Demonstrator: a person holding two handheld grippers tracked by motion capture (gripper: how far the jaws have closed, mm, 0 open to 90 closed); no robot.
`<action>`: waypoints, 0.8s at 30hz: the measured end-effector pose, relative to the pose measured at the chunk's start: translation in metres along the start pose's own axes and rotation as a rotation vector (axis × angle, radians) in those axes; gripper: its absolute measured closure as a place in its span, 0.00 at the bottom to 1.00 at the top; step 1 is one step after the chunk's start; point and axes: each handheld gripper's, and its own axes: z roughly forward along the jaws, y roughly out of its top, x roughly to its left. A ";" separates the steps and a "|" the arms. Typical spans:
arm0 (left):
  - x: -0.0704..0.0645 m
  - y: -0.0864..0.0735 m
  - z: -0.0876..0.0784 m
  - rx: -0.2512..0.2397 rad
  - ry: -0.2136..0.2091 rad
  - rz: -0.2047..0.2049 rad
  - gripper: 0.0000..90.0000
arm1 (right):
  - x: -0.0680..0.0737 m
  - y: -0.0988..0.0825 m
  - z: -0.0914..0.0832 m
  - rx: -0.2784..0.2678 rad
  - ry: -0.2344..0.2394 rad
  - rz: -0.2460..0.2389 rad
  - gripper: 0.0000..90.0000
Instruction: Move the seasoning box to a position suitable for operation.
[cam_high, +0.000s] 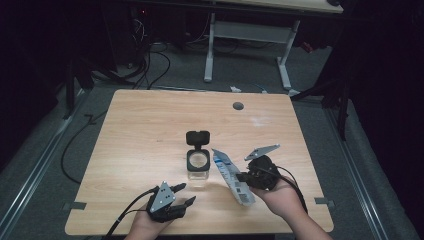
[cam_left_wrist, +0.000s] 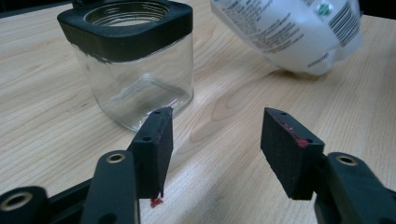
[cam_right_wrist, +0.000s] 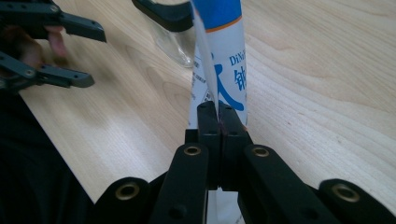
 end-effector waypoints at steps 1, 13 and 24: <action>0.000 0.001 0.001 0.003 0.004 0.003 0.54 | 0.001 0.001 -0.003 0.002 -0.003 -0.001 1.00; -0.024 0.023 0.049 0.058 0.010 0.020 0.92 | 0.015 0.011 -0.024 -0.008 0.055 0.001 1.00; -0.043 0.040 0.084 0.018 -0.028 0.076 1.00 | 0.029 0.023 -0.036 -0.038 0.107 0.000 1.00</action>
